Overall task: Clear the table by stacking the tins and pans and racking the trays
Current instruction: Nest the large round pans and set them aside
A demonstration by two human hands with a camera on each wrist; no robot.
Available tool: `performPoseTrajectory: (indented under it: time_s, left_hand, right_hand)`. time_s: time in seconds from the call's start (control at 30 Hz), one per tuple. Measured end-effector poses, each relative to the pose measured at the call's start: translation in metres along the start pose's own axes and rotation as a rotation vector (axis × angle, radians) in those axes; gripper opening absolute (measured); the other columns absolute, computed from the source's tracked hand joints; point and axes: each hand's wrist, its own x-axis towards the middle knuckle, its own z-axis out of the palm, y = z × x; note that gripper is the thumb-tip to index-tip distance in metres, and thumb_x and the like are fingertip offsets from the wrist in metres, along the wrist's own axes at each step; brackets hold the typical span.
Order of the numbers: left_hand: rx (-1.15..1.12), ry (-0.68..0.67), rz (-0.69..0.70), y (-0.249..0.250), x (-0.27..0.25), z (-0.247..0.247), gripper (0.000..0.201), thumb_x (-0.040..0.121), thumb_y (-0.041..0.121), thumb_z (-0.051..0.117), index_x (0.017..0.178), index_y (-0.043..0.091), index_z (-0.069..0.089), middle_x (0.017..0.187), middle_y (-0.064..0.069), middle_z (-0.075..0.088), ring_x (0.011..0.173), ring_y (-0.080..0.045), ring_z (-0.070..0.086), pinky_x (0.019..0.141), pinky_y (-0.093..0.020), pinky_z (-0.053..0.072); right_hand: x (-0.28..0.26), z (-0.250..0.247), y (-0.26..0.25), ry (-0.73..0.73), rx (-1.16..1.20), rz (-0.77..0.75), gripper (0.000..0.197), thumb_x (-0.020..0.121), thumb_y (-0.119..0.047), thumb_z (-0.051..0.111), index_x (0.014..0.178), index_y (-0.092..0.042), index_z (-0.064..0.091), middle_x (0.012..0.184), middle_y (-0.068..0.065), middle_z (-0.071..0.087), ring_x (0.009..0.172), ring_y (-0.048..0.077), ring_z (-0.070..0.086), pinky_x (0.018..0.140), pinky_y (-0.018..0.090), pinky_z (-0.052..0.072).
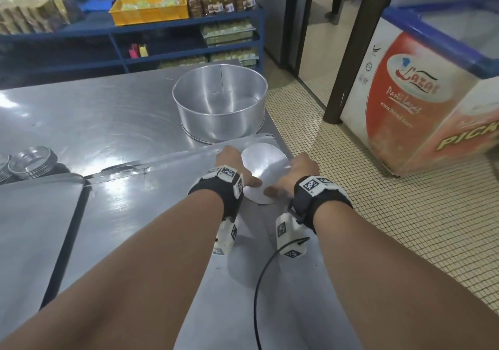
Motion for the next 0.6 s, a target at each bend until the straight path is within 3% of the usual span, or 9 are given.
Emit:
performPoseTrajectory:
  time_s: [0.1, 0.17, 0.23, 0.33, 0.43, 0.6]
  left_hand:
    - [-0.078, 0.071, 0.049, 0.001, -0.012, -0.001, 0.094, 0.058, 0.039, 0.094, 0.13, 0.003, 0.045, 0.123, -0.007, 0.056, 0.113, -0.024, 0.057, 0.08, -0.028, 0.045]
    - [-0.111, 0.086, 0.078, 0.001, -0.023, -0.004, 0.097, 0.062, 0.039, 0.093, 0.133, -0.001, 0.039, 0.128, -0.011, 0.056, 0.12, -0.027, 0.055, 0.089, -0.029, 0.046]
    - [-0.16, 0.083, 0.088, -0.004, -0.035, -0.011, 0.095, 0.067, 0.039, 0.09, 0.133, -0.002, 0.036, 0.128, -0.014, 0.058, 0.122, -0.03, 0.055, 0.089, -0.03, 0.046]
    - [-0.25, 0.094, 0.078, -0.022, -0.053, -0.024, 0.083, 0.068, 0.036, 0.09, 0.125, 0.002, 0.041, 0.122, -0.014, 0.058, 0.114, -0.032, 0.057, 0.08, -0.031, 0.044]
    - [-0.328, 0.137, 0.093, -0.04, -0.078, -0.044, 0.078, 0.065, 0.035, 0.092, 0.118, 0.005, 0.044, 0.11, -0.007, 0.055, 0.101, -0.026, 0.055, 0.078, -0.03, 0.042]
    - [-0.315, 0.222, 0.145, -0.075, -0.125, -0.093, 0.073, 0.061, 0.039, 0.093, 0.109, 0.011, 0.045, 0.101, -0.002, 0.052, 0.094, -0.023, 0.051, 0.075, -0.029, 0.038]
  right_hand:
    - [-0.004, -0.002, 0.001, 0.056, 0.089, -0.013, 0.087, 0.044, -0.027, 0.094, 0.115, -0.018, 0.045, 0.116, 0.007, 0.053, 0.104, 0.029, 0.06, 0.082, 0.038, 0.056]
    - [-0.007, -0.007, 0.005, 0.122, 0.196, -0.058, 0.066, 0.057, -0.019, 0.09, 0.107, -0.018, 0.046, 0.107, 0.006, 0.059, 0.09, 0.022, 0.063, 0.065, 0.028, 0.053]
    - [-0.016, -0.013, 0.006, 0.17, 0.294, -0.142, 0.057, 0.061, -0.018, 0.091, 0.102, -0.014, 0.051, 0.089, 0.001, 0.061, 0.071, 0.011, 0.06, 0.051, 0.019, 0.041]
    - [-0.038, -0.02, -0.001, 0.202, 0.339, -0.248, 0.049, 0.066, -0.019, 0.091, 0.098, -0.011, 0.055, 0.074, -0.005, 0.053, 0.061, 0.006, 0.051, 0.051, 0.017, 0.035]
    - [-0.065, -0.019, -0.017, 0.205, 0.341, -0.293, 0.051, 0.066, -0.019, 0.091, 0.1, -0.011, 0.054, 0.079, -0.004, 0.052, 0.067, 0.011, 0.053, 0.054, 0.019, 0.039]
    - [-0.13, -0.013, -0.051, 0.219, 0.276, -0.36, 0.043, 0.068, -0.028, 0.089, 0.093, -0.019, 0.056, 0.083, -0.008, 0.056, 0.068, 0.002, 0.051, 0.054, 0.016, 0.034]
